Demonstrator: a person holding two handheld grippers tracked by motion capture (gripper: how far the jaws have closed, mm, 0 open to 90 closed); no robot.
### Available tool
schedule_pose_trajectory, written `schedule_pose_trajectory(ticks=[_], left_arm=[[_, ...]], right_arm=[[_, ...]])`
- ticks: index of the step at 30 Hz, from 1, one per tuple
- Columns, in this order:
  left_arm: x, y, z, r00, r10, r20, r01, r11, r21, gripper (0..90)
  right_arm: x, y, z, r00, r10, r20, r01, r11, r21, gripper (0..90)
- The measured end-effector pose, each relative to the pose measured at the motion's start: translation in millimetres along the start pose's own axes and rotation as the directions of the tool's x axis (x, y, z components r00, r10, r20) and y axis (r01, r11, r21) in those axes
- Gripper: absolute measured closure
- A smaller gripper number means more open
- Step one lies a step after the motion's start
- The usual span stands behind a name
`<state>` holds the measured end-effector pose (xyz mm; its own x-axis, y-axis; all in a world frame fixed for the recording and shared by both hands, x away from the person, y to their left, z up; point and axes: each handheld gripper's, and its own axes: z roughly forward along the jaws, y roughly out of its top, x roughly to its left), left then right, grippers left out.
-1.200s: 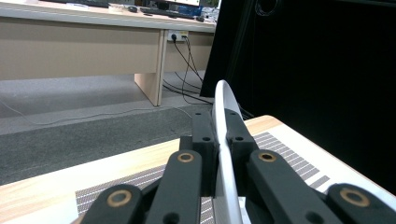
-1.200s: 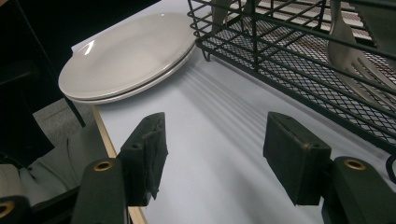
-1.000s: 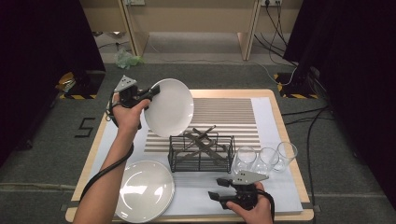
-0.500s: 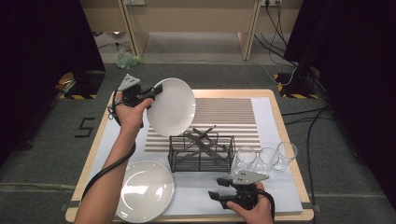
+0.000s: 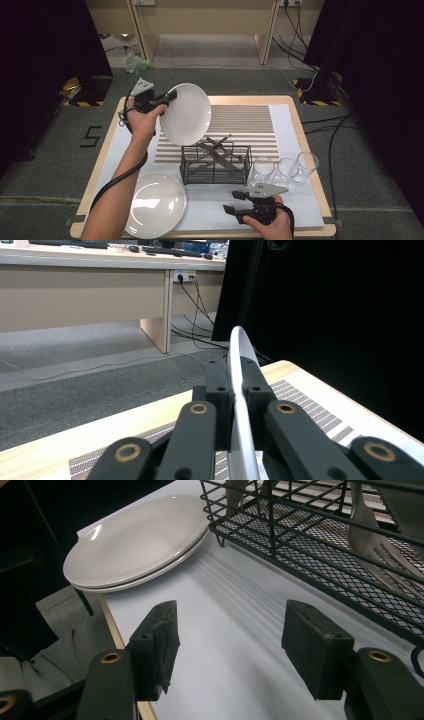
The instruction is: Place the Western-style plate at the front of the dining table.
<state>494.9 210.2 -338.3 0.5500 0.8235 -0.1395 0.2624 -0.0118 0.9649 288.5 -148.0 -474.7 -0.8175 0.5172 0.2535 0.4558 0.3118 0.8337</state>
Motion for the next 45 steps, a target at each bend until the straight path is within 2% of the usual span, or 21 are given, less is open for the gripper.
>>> schedule_pose_trajectory(ticks=[45], left_arm=[[-16.1, 7.2, 19.5, 0.9990, 0.028, 0.035, -0.028, 0.9996, 0.004, 85.5]], right_arm=[[-0.3, -0.4, 0.0, 1.0000, -0.001, -0.003, 0.001, 1.000, 0.003, 39.8]])
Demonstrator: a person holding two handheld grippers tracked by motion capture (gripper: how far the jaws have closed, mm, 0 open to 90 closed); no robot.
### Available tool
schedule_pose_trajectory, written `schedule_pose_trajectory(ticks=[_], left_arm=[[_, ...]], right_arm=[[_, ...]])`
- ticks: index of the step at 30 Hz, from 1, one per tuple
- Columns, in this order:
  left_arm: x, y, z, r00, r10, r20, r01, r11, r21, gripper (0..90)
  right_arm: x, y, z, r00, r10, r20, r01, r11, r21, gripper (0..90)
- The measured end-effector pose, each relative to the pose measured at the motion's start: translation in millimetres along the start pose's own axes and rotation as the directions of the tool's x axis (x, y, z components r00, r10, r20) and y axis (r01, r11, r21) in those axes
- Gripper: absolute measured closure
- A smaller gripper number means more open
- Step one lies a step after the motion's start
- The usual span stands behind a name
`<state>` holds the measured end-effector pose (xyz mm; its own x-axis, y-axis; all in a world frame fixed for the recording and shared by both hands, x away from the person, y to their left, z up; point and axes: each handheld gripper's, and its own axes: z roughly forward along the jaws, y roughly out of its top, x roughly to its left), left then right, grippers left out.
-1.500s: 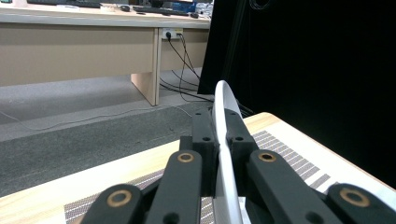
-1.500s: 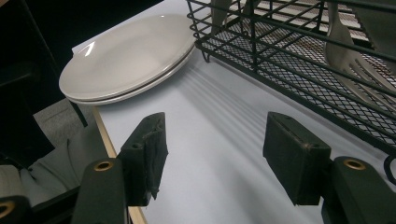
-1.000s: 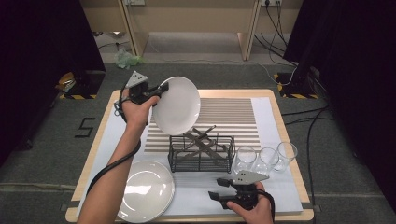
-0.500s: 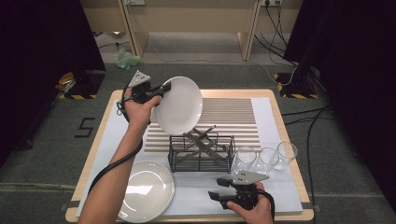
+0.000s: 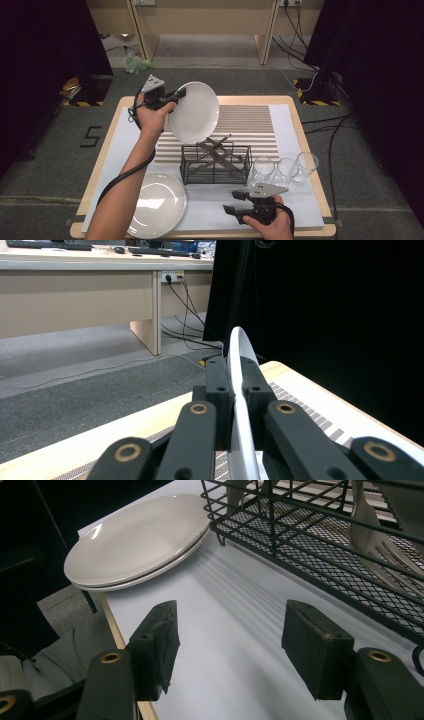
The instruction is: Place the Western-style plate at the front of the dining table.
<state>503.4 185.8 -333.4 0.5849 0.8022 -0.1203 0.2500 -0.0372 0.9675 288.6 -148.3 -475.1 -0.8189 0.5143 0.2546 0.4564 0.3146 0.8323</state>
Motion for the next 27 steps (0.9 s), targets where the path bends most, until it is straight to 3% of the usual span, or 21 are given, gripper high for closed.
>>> schedule_pose_trajectory(ticks=[27], left_arm=[[-6.4, 5.9, 11.8, 0.9998, 0.008, 0.017, -0.008, 1.0000, 0.001, 85.6]], right_arm=[[-0.5, -0.1, -0.5, 1.0000, 0.001, 0.000, -0.001, 1.000, 0.000, 39.8]])
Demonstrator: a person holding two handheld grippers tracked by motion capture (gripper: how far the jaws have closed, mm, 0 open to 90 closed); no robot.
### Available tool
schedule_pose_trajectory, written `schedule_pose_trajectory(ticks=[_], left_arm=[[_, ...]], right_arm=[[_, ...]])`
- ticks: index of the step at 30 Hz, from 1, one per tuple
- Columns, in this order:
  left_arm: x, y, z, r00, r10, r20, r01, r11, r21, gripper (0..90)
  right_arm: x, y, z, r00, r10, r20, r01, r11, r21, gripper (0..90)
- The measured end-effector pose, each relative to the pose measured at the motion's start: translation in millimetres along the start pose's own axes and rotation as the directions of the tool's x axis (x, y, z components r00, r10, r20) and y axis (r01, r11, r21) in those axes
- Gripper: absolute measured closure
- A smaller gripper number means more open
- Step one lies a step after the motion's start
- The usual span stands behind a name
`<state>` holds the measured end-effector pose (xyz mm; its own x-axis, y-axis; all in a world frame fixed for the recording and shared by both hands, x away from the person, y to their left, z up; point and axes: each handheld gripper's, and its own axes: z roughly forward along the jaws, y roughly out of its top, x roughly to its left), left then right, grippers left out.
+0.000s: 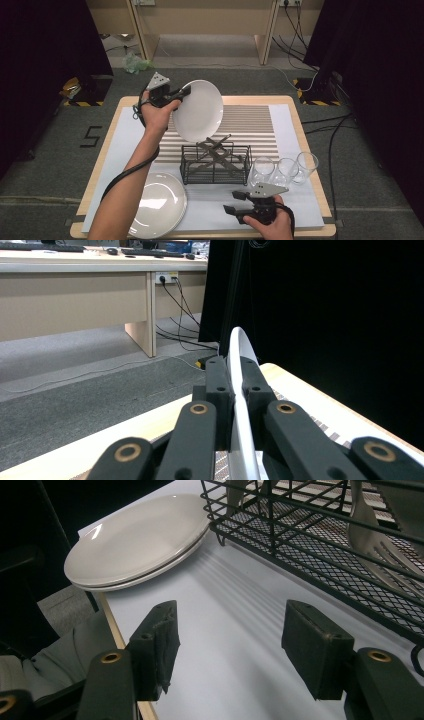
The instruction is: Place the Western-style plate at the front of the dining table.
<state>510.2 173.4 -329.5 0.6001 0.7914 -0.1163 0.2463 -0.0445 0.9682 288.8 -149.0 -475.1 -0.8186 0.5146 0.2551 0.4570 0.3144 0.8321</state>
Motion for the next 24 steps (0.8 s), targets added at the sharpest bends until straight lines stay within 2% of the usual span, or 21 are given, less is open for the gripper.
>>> schedule_pose_trajectory(ticks=[24], left_arm=[[-2.4, -1.4, 12.9, 0.9999, 0.004, 0.013, -0.004, 0.9998, 0.017, 85.5]], right_arm=[[0.1, 0.0, -0.5, 1.0000, 0.001, -0.001, -0.001, 1.000, -0.001, 39.9]])
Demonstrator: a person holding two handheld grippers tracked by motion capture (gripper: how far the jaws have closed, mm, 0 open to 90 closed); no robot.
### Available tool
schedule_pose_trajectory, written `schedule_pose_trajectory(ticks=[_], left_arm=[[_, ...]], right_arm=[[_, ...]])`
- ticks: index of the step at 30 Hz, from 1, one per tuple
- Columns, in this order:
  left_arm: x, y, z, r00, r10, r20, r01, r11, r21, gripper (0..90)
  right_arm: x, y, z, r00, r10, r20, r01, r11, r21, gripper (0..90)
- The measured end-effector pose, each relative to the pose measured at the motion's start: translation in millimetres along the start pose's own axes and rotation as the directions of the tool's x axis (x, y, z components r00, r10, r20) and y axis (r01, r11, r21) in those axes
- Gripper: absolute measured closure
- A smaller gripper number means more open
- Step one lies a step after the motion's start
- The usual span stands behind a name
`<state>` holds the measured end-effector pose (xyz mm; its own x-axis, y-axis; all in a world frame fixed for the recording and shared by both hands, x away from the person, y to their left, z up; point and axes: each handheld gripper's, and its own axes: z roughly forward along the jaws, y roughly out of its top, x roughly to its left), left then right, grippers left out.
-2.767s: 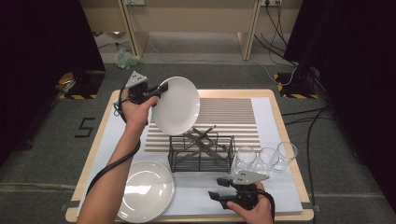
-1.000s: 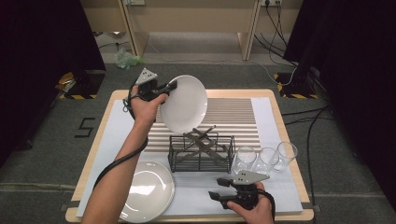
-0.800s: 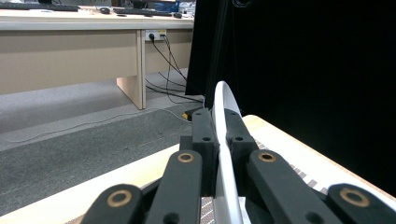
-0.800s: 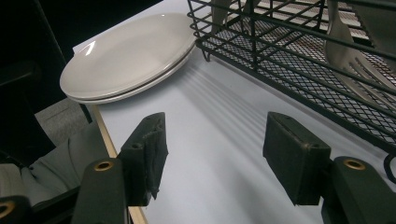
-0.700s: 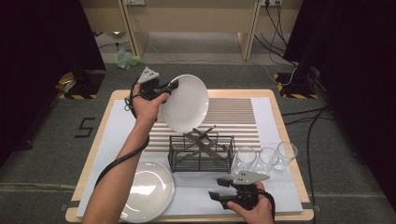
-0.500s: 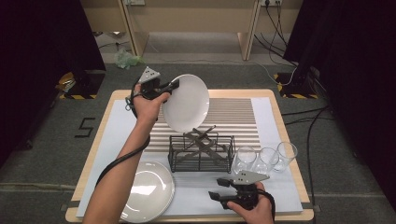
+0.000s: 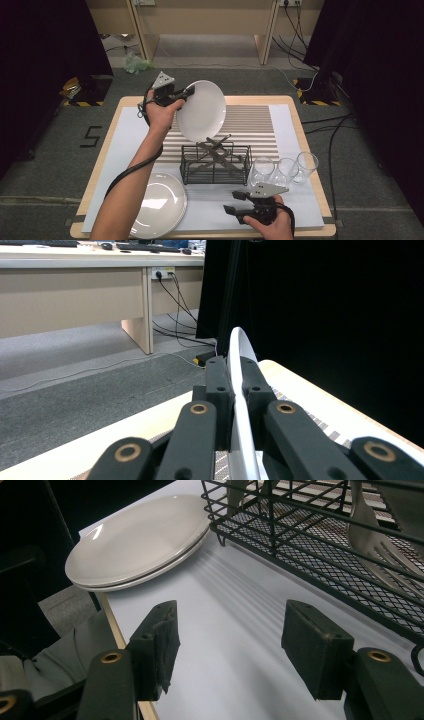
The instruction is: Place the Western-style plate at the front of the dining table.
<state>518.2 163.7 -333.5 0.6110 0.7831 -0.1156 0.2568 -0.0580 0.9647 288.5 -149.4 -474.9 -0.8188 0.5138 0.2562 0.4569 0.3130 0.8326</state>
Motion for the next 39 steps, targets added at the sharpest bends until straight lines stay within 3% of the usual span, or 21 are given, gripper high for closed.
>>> schedule_pose_trajectory(ticks=[39], left_arm=[[-6.0, 1.9, 18.3, 0.9997, 0.014, 0.022, -0.014, 0.9998, 0.014, 85.5]], right_arm=[[0.0, 0.0, -0.3, 1.0000, 0.003, -0.004, -0.003, 1.000, 0.000, 40.6]])
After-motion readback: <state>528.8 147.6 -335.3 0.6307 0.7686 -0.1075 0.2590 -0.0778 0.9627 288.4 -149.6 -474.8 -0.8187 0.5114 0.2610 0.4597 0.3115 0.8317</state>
